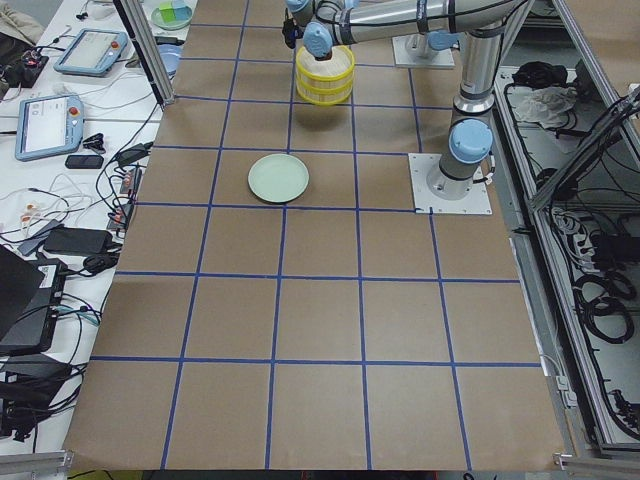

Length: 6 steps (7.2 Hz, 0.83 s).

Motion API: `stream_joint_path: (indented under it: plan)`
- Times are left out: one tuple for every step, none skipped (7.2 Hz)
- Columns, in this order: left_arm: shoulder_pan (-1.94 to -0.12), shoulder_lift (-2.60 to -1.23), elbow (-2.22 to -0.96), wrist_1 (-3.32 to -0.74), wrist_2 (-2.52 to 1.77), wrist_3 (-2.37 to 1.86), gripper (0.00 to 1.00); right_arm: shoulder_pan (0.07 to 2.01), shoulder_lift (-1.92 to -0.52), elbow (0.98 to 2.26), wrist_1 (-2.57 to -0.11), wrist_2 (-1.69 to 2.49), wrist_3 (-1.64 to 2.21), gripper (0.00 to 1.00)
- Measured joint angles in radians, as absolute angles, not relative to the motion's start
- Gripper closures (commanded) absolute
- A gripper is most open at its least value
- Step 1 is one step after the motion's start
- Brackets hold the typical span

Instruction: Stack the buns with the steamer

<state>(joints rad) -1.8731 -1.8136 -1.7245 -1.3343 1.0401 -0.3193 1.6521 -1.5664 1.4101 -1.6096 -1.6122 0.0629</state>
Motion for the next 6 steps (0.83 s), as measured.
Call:
stream_joint_path:
  plan:
    - [-1.875,-1.824,-1.733,-1.333,1.04,-0.318,0.24,1.652,-1.566,1.411,-1.61,-1.612,0.063,0.0]
    - [-1.876,-1.83,-1.734,-1.332,1.045,-0.318,0.07,1.652,-1.566,1.411,-1.61,-1.612,0.063,0.0]
    - [-1.876,-1.833,-1.731,-1.332,1.062,-0.318,0.01,1.652,-1.566,1.411,-1.61,-1.612,0.062,0.0]
    - [-1.876,-1.831,-1.724,-1.331,1.096,-0.322,0.0,1.652,-1.566,1.411,-1.612,-1.613,0.06,0.0]
    - [-1.873,-1.829,-1.713,-1.33,1.148,-0.327,0.0,1.652,-1.565,1.411,-1.613,-1.613,0.059,0.0]
    - [-1.869,-1.827,-1.699,-1.331,1.199,-0.329,0.0,1.652,-1.566,1.411,-1.613,-1.613,0.059,0.0]
